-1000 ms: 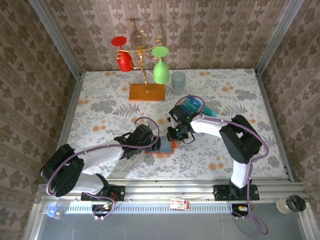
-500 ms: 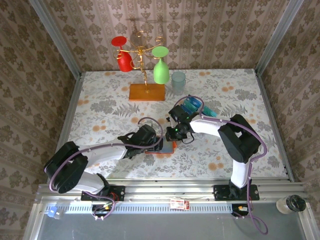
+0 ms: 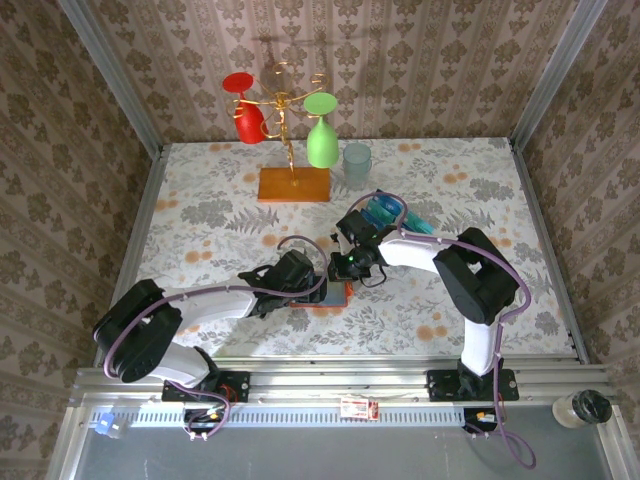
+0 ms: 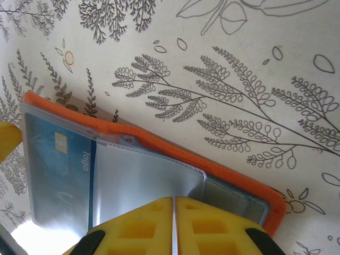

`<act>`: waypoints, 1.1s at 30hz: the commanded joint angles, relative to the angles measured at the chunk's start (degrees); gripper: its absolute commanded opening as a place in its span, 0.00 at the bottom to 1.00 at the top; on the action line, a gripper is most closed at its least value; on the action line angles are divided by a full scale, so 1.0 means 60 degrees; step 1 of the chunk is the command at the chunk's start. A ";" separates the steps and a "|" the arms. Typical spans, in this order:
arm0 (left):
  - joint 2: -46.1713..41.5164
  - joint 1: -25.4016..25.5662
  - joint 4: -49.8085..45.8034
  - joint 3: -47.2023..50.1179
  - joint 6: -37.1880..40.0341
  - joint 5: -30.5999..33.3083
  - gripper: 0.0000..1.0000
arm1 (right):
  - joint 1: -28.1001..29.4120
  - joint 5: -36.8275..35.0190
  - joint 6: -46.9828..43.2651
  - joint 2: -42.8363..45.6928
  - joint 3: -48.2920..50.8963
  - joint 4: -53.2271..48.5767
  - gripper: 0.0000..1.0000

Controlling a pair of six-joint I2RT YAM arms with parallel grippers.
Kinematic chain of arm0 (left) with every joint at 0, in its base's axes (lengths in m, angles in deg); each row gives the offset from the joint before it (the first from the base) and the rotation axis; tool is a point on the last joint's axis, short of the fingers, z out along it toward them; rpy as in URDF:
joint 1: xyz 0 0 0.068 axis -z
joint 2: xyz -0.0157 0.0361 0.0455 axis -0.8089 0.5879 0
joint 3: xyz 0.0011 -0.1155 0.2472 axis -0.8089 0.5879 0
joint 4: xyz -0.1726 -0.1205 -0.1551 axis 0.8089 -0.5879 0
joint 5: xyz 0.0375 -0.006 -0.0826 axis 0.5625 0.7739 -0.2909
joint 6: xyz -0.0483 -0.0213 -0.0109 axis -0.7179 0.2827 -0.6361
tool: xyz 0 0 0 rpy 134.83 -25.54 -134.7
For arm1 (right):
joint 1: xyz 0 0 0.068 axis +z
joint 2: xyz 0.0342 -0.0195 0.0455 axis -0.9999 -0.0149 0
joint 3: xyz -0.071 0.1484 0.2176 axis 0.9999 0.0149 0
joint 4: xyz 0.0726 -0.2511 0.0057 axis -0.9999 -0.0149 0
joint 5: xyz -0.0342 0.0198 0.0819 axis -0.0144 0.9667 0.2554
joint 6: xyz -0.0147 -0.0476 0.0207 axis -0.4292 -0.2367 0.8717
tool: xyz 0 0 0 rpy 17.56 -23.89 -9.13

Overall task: Put the credit cards into the card holder
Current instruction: Turn over the card slot at the card holder.

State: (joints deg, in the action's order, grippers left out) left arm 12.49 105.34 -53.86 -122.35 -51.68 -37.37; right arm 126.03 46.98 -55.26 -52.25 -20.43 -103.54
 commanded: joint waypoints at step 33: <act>-0.0074 0.0072 0.0154 0.0386 0.0126 0.0301 0.95 | -0.0281 0.0224 0.0472 0.0891 0.0761 0.0423 0.16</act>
State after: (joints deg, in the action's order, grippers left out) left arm 14.11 105.67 -51.87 -120.89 -51.05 -35.53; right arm 124.54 48.53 -52.42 -49.32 -16.52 -100.66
